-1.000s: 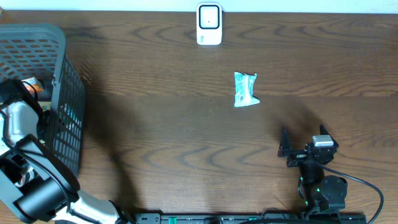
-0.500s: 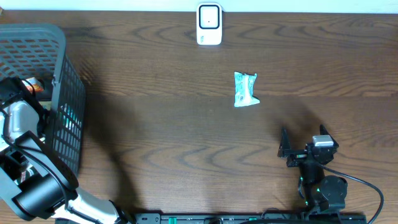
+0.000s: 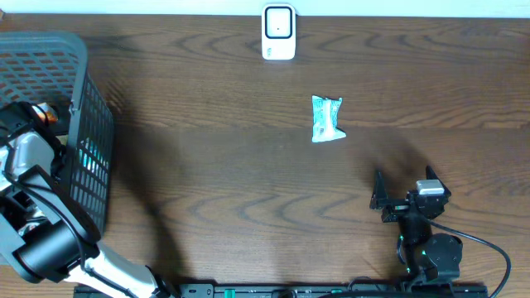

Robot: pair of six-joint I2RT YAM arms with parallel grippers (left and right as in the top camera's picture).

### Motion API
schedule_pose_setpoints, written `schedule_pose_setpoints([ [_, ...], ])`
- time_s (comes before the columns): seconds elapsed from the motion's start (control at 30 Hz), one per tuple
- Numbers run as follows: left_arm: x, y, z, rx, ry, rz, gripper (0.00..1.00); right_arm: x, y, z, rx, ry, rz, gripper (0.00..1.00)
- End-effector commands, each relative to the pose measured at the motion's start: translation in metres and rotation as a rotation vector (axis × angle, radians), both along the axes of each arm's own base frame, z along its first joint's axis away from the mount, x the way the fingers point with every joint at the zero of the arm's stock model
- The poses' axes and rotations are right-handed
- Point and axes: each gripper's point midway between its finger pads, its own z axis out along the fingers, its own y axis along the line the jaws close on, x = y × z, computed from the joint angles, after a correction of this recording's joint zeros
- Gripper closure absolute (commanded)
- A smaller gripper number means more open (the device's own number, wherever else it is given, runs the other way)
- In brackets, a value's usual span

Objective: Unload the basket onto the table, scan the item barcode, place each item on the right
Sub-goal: 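Reach the left gripper into the basket and grasp the yellow snack bag, then carry the yellow snack bag out and place it beside the wet-wipe pack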

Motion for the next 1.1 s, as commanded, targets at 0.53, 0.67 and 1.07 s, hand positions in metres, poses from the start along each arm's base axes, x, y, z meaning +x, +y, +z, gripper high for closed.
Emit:
schedule_pose_setpoints([
  [0.53, 0.033, -0.051, 0.209, -0.021, -0.817, 0.085, 0.93, 0.0, -0.001, 0.0, 0.014, 0.001, -0.004, 0.01],
  [0.67, 0.029, -0.095, 0.291, -0.106, -1.142, 0.031, 0.93, 0.0, -0.001, -0.001, 0.014, 0.002, -0.004, 0.01],
  [1.07, 0.022, -0.217, 0.366, -0.817, -1.451, 0.068, 0.92, 0.0, -0.001, 0.0, 0.014, 0.001, -0.005, 0.01],
])
